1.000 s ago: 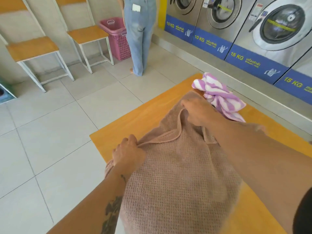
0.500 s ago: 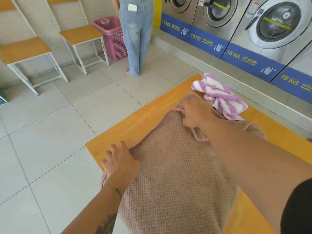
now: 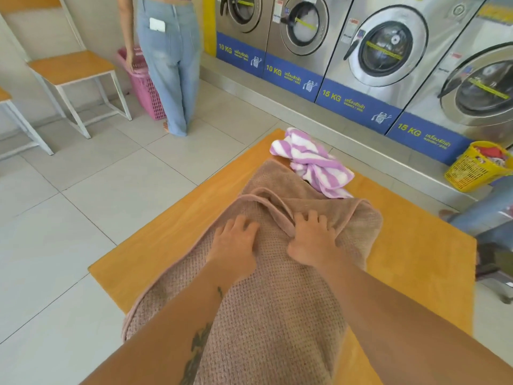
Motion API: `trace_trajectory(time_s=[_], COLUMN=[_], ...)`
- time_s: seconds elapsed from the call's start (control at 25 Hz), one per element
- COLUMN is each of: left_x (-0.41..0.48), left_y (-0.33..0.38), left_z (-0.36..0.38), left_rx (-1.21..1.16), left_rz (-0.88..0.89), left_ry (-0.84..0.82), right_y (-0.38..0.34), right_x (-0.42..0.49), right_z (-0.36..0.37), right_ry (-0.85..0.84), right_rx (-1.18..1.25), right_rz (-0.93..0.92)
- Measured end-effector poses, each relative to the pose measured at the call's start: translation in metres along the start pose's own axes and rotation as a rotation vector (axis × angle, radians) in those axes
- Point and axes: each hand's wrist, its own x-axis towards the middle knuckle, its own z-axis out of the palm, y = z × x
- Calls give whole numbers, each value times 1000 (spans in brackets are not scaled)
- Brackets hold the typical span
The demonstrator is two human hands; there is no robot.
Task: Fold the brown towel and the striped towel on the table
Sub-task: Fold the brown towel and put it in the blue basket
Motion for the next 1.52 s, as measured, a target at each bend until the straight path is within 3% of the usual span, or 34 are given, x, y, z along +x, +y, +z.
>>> trace_trajectory(time_s=[0.12, 0.28, 0.48, 0.6, 0.68, 0.8, 0.88, 1.12, 1.24, 1.36, 1.52], left_x=[12, 30, 58, 73, 78, 79, 79, 68, 45, 5, -61], left_y=[-5, -2, 6, 3, -4, -13, -14, -26, -44, -46, -46], left_z=[8, 4, -5, -8, -4, 4, 8, 6, 6, 4, 0], left_rx=[39, -41, -108, -23, 6, 7, 11, -145, -377, -420, -425], left_rz=[-35, -123, -316, -332, -319, -310, -309, -230, -127, -29, -44], left_ry=[-155, -207, -179, -239, -280, -292, -279, -180, 8, 171, 170], right_y=[1, 0, -7, 2, 7, 8, 11, 5, -8, -16, -15], right_x=[13, 61, 102, 90, 82, 73, 70, 31, -10, -48, -96], right_z=[-9, -51, -85, -71, -57, -23, -11, -10, 1, 15, 26], right_ry=[162, 404, 322, 470, 367, -33, -151, -16, 12, 9, -54], right_rx=[-24, -76, 254, 111, 203, 193, 183, 250, 252, 206, 175], right_rz=[-30, -65, 160, 74, 46, -30, -68, -78, -117, -149, -128])
